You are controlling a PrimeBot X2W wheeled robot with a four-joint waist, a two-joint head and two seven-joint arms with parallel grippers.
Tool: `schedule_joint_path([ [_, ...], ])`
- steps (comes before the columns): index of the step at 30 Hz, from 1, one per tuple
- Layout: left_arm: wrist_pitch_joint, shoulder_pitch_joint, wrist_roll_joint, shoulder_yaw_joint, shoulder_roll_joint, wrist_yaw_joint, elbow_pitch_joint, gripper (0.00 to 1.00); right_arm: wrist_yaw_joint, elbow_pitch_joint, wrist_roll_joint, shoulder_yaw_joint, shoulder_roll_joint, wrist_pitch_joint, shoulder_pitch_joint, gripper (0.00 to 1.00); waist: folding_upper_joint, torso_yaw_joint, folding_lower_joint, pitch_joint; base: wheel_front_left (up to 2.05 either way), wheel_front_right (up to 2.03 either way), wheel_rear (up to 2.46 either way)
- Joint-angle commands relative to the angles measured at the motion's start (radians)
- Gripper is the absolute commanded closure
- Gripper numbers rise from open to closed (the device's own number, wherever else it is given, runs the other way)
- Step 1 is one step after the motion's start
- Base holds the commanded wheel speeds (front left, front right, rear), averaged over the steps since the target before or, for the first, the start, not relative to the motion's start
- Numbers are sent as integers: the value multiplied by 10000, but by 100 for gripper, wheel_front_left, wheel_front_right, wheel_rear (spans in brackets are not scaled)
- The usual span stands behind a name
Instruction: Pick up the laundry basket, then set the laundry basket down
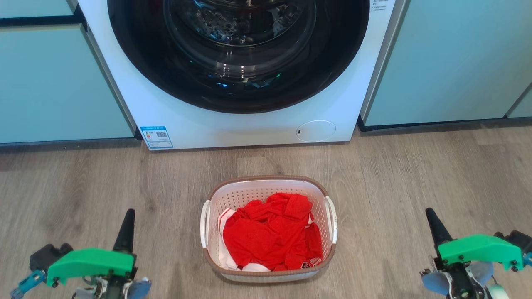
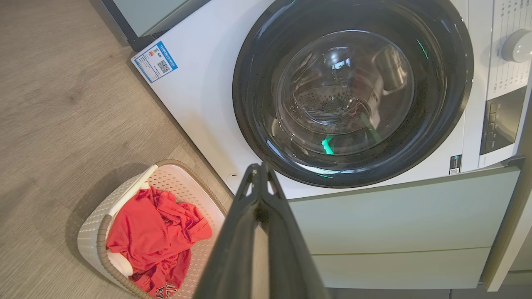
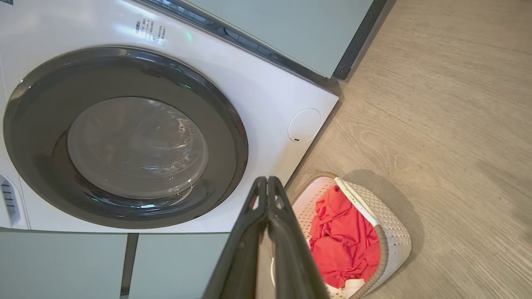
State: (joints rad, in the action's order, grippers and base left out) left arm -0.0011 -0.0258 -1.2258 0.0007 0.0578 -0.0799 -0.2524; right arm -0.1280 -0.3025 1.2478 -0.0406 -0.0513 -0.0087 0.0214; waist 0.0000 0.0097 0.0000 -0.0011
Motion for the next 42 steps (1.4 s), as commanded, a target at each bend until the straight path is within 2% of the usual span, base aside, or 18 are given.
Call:
schedule_joint_path([
  [1,51,589,-289,325,93,-82,240,100,-20,415,284,60,-166,95,581,100,0,-3,0,1,0,0,0],
  [34,994,1322,-3973,947,59,-507,78,100,-27,589,3787,-507,-153,1037,844,100,0,-97,0,42,0,0,0],
  [42,1011,1325,-3964,967,46,-508,77,100,-27,588,3775,-531,-137,1057,846,100,0,-97,0,42,0,0,0],
])
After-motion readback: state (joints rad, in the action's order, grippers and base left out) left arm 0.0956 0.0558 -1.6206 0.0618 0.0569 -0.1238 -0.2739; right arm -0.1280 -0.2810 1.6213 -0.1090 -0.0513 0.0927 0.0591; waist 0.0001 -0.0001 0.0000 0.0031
